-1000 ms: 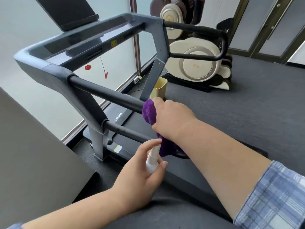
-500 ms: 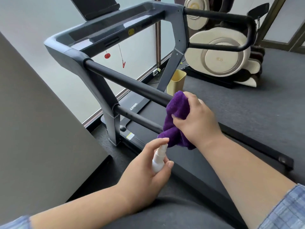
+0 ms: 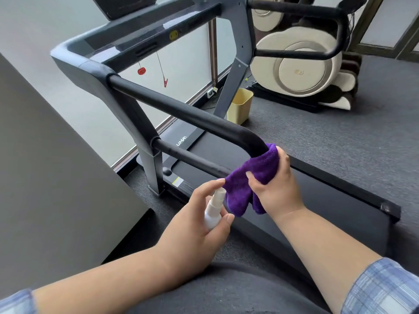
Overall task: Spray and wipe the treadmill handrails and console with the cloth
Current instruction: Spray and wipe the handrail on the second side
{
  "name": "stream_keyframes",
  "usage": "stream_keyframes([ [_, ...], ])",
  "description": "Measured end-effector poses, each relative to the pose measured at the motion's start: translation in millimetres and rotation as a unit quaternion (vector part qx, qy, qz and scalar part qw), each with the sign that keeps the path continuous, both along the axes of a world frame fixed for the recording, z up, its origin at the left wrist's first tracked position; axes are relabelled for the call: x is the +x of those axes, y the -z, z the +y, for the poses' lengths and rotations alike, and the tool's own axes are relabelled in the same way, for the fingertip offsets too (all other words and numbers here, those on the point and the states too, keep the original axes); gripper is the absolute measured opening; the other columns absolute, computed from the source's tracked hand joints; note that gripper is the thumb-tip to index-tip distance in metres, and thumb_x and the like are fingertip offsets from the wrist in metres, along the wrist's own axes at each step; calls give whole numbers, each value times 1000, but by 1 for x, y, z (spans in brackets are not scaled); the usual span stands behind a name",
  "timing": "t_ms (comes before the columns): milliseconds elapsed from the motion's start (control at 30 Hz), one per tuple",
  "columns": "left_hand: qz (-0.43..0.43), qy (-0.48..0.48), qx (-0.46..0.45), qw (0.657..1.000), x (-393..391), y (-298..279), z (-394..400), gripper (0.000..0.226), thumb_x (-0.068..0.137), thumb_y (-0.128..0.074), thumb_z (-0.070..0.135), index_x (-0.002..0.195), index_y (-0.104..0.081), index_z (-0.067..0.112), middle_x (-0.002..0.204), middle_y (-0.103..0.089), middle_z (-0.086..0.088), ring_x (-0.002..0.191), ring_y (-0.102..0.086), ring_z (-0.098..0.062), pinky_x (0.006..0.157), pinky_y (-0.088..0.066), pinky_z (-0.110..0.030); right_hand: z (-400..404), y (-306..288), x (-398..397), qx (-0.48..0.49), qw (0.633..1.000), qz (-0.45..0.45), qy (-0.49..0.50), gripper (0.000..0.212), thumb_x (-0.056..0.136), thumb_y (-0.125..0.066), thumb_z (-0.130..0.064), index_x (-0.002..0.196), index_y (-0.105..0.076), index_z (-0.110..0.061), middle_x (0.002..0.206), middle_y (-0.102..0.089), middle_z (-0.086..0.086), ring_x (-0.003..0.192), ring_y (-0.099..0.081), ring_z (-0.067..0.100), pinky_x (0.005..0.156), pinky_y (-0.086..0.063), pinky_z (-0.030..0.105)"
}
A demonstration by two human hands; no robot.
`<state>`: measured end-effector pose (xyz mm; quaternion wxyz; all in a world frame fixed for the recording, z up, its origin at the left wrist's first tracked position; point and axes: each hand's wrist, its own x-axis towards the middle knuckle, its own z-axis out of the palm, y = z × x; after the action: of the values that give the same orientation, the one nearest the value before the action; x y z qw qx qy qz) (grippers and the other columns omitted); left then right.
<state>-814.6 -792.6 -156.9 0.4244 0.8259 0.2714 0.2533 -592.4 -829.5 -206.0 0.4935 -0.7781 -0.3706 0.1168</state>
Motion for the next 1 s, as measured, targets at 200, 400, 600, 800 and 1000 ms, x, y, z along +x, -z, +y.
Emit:
stream_keyframes([
  [200, 1, 8, 2, 1000, 2, -5, 2, 60, 89, -61, 41, 134, -27, 61, 94, -63, 17, 72, -61, -7, 67, -46, -13, -5, -1, -3, -11, 999, 29, 9, 77, 75, -79, -48, 128, -25, -62, 103, -40, -61, 93, -43, -34, 76, -35, 3],
  [400, 31, 9, 0, 999, -1, -1, 9, 51, 88, -59, 44, 133, -38, 51, 92, -62, 15, 82, -61, -10, 74, -46, -17, -38, 13, -28, 55, 985, 101, 127, 50, 86, -74, -38, 116, -46, -67, 108, -64, -33, 95, -60, -14, 79, -42, 6],
  [600, 38, -1, -10, 999, 2, 3, 21, 23, 87, -63, 40, 107, -53, 44, 101, -64, 25, 95, -62, -1, 77, -45, -13, -49, -6, -50, 45, 988, 92, 114, 51, 82, -75, -44, 105, -43, -76, 103, -64, -36, 95, -57, -20, 74, -37, -4],
  [800, 36, 22, -28, 999, 8, -2, 52, 32, 81, -70, 41, 108, -55, 44, 105, -62, 30, 96, -61, 6, 77, -45, -10, -21, -24, -81, 26, 992, 118, -39, 47, 80, -78, -46, 114, -50, -63, 109, -64, -36, 102, -60, -13, 80, -40, 1],
  [1000, 56, 31, -80, 995, -12, -1, 100, 28, 81, -71, 39, 104, -56, 46, 90, -67, 28, 76, -64, 6, 62, -49, -16, 21, -37, -96, 5, 984, 143, -110, 75, 77, -66, -69, 138, -43, -31, 118, -56, -40, 115, -52, -16, 90, -37, 2],
])
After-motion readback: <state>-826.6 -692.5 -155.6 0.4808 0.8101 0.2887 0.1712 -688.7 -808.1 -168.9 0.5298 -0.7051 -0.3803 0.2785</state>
